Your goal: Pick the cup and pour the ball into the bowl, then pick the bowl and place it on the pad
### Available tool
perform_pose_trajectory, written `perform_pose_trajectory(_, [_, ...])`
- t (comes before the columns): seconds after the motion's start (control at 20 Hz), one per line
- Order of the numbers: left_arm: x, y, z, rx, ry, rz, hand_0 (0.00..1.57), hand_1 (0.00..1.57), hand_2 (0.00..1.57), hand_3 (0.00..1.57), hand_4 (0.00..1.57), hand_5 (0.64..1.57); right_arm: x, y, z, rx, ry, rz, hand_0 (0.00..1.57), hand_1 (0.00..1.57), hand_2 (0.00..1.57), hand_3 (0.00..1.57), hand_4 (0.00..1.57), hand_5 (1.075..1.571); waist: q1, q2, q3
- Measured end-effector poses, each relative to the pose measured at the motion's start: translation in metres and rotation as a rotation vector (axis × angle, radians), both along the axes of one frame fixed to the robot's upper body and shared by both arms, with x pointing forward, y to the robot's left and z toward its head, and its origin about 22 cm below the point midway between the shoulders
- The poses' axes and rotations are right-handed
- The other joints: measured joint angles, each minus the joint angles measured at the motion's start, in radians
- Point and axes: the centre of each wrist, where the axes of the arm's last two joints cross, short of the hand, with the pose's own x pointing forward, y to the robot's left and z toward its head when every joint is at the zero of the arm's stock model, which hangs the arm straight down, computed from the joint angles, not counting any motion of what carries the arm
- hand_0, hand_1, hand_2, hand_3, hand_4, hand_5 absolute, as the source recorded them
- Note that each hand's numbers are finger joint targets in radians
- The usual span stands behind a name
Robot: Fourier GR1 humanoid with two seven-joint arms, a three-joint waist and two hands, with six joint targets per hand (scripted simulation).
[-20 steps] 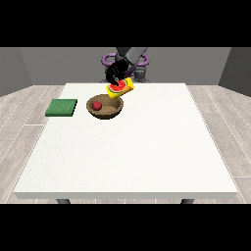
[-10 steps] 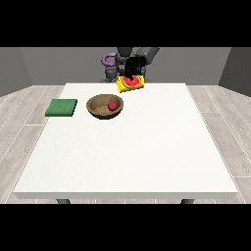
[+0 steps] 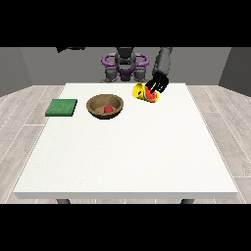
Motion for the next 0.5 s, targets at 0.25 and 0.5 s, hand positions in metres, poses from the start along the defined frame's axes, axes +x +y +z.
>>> perform_pose_trajectory(0.25, [-0.005,-0.018,0.011,-0.393,-0.020,-0.107,1.37,1.37,1.57,1.57,0.86,1.564,-0.004,0.003,0.006,0.018,-0.029,-0.011,0.00,0.00,0.00,0.00,0.46,1.566,0.033,0.038,-0.0094])
perform_pose_trajectory(0.5, [-0.003,-0.016,0.033,-0.784,-0.054,-0.312,0.33,0.33,0.00,0.00,0.25,1.569,-0.005,0.013,0.008,0.045,-0.043,-0.032,0.00,0.00,0.00,0.00,0.51,1.565,0.103,0.086,-0.0094])
